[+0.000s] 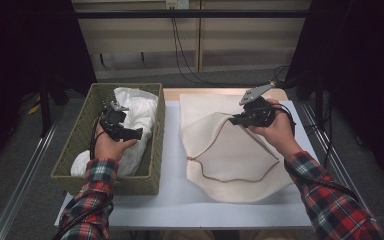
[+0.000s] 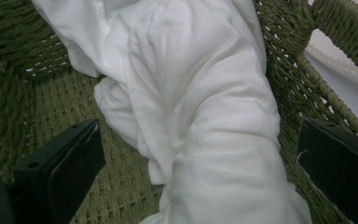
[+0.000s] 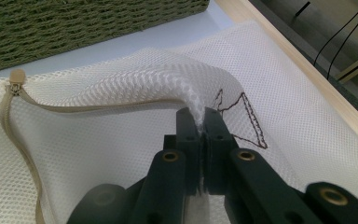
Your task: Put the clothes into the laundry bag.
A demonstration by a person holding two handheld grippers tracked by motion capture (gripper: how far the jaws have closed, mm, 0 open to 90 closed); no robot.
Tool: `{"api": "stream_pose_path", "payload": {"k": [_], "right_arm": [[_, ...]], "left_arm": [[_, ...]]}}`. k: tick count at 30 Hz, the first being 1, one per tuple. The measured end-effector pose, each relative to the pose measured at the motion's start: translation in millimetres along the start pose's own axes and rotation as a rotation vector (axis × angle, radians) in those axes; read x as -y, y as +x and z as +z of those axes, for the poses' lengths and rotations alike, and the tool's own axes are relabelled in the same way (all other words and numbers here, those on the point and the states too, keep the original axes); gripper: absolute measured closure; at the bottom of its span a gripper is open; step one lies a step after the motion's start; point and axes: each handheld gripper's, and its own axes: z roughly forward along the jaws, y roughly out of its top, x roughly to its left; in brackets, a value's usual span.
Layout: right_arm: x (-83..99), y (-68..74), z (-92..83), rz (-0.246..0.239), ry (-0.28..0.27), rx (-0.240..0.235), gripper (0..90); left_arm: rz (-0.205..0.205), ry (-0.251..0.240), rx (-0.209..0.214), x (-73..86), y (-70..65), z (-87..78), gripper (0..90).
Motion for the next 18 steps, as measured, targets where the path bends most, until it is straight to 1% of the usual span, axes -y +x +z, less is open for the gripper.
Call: {"api": "stream_pose_path", "payload": {"k": [1,2,3,4,5,6,7,8,9,10,12,13,14,15,16,17,18], "right_arm": [[0.0,0.0,0.0,0.000,0.000,0.000,88.0],[0.1,-0.6,0.2,0.003,-0.001,-0.002,88.0],[0.1,-0.6,0.2,0.003,-0.001,-0.002,88.0],[0.2,-0.8,0.5,0.007,-0.001,0.001,87.9],[0.4,-1.3,0.4,0.010,-0.001,0.007,88.0],[0.4,-1.3,0.4,0.010,-0.001,0.007,88.0],[0.6,-1.5,0.5,0.011,-0.001,0.008,87.9],[1.0,-2.0,0.7,0.008,-0.001,0.011,87.9],[1.0,-2.0,0.7,0.008,-0.001,0.011,87.9],[1.1,-2.4,0.4,0.008,-0.001,0.005,88.0],[1.2,-2.6,0.4,0.007,-0.002,0.005,87.9],[1.3,-2.8,0.3,0.006,-0.002,0.006,87.9],[1.5,-2.9,0.0,0.007,0.001,0.006,87.9],[1.8,-2.8,-0.2,0.017,0.004,0.010,87.9],[1.9,-3.2,-0.2,0.017,0.001,0.006,87.9],[2.1,-3.1,-0.2,0.013,0.003,0.016,87.9],[2.2,-3.2,0.2,0.016,0.001,0.012,88.0]], "left_arm": [[0.004,0.012,0.004,-1.0,-0.6,1.6,1.4],[-0.009,0.017,0.024,-1.7,-2.3,6.3,1.4],[-0.009,0.017,0.024,-1.7,-2.3,6.3,1.3],[-0.011,0.030,0.023,-1.8,-3.1,9.0,1.3],[-0.015,0.063,0.037,-0.6,-3.5,15.2,0.8],[-0.015,0.063,0.037,-0.6,-3.5,15.2,0.5],[-0.001,0.088,0.036,0.1,-3.3,18.6,0.5],[0.002,0.130,0.036,0.8,-5.5,24.0,0.5],[0.002,0.130,0.036,0.8,-5.5,24.0,0.5],[0.016,0.140,0.052,0.1,-6.3,25.6,0.5],[0.019,0.144,0.044,-0.5,-6.8,26.6,0.5],[0.029,0.165,0.046,-0.4,-6.8,27.7,0.6],[0.024,0.181,0.045,0.5,-6.5,31.0,0.8],[0.024,0.181,0.045,0.5,-6.5,31.0,0.9],[0.039,0.200,0.057,1.8,-7.3,34.5,1.0],[0.042,0.210,0.062,2.6,-8.8,35.8,3.5],[0.064,0.224,0.061,2.8,-9.3,37.4,4.2]]}}
